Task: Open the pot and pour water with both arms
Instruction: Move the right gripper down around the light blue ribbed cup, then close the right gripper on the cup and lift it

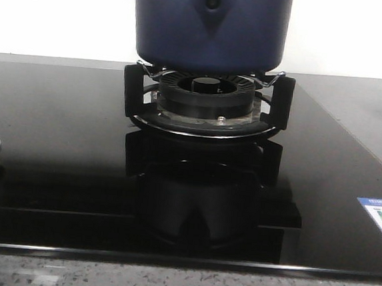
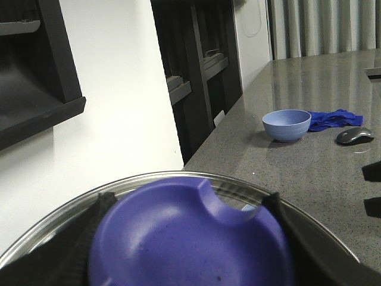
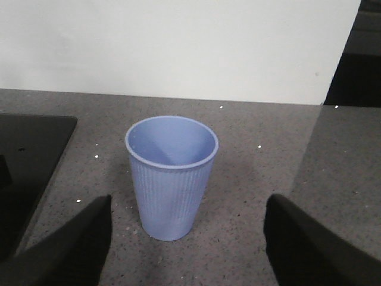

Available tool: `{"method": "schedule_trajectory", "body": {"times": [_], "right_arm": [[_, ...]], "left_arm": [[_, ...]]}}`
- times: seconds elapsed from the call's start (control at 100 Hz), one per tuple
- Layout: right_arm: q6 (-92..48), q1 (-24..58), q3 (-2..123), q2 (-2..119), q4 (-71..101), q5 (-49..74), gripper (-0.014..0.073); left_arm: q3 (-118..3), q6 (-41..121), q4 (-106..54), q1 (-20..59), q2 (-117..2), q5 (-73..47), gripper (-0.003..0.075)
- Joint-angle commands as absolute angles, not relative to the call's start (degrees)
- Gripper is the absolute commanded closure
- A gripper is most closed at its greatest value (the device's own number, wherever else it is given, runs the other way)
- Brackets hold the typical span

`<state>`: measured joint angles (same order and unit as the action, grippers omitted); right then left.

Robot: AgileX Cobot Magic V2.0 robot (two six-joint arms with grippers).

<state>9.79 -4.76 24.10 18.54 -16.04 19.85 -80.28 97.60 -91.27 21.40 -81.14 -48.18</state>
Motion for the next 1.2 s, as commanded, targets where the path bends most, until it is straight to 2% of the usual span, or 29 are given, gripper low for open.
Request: {"method": "schedule_trajectory", "body": {"times": [0.0, 0.3, 0.6, 0.82, 1.19], "right_arm": [[10.6, -5.2, 24.2, 20.3, -15.7, 13.4, 0.013], [10.6, -5.2, 23.3, 25.4, -15.6, 11.4, 0.0127], [10.6, -5.2, 23.3, 30.3, -15.6, 8.0, 0.0006], [10.6, -5.2, 23.3, 33.4, -16.2, 3.0, 0.0007], [10.6, -5.2, 23.3, 36.2, -19.0, 1.8, 0.0007]], "left_arm": [[-82.4, 97.2, -96.1, 21.3, -78.8, -48.3, 0.0386], [-82.4, 97.2, -96.1, 21.3, -78.8, -48.3, 0.0386], [-82.4, 97.2, -96.1, 21.3, -78.8, -48.3, 0.0386], [-82.4, 97.2, -96.1, 21.3, -78.8, -48.3, 0.0386], [-82.4, 97.2, -96.1, 21.3, -78.8, -48.3, 0.0386]]}}
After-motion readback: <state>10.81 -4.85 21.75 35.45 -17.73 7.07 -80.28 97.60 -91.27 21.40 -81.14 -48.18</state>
